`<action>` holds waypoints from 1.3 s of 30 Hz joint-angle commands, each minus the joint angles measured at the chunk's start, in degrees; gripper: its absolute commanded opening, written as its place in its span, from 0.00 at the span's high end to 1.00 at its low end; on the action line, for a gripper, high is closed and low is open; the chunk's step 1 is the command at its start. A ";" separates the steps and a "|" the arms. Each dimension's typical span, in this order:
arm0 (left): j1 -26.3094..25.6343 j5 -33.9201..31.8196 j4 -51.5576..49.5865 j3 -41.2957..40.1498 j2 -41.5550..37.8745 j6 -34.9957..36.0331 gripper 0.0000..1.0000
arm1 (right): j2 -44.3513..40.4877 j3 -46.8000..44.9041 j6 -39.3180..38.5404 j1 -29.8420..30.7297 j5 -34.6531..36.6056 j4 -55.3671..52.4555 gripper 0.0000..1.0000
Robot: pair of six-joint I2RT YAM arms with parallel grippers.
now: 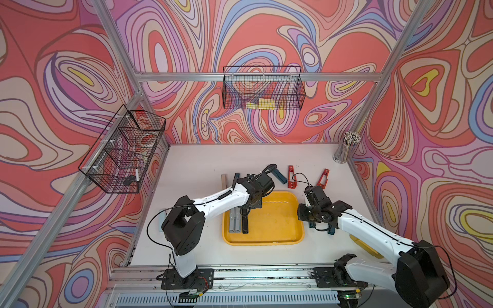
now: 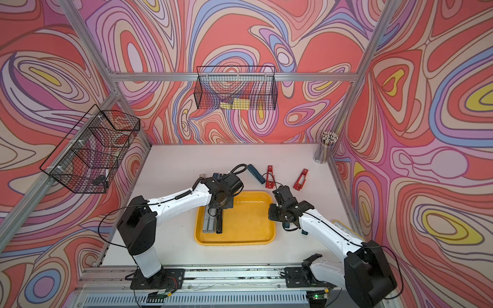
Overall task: Put the pruning pliers into the storage box
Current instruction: Place the pruning pliers in the storage box.
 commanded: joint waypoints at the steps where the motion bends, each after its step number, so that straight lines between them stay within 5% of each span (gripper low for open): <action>1: -0.82 1.11 0.80 -0.46 -0.70 -0.42 0.96 | -1.21 -0.33 0.03 0.24 -0.57 1.49 0.84; 15: -2.40 5.40 8.02 -3.08 4.99 -3.77 1.00 | -2.09 -0.77 0.14 0.24 -1.57 2.43 0.84; 39: -2.62 0.35 6.30 -5.22 6.92 -4.74 1.00 | -1.65 -1.09 -0.13 0.21 -1.91 2.30 0.83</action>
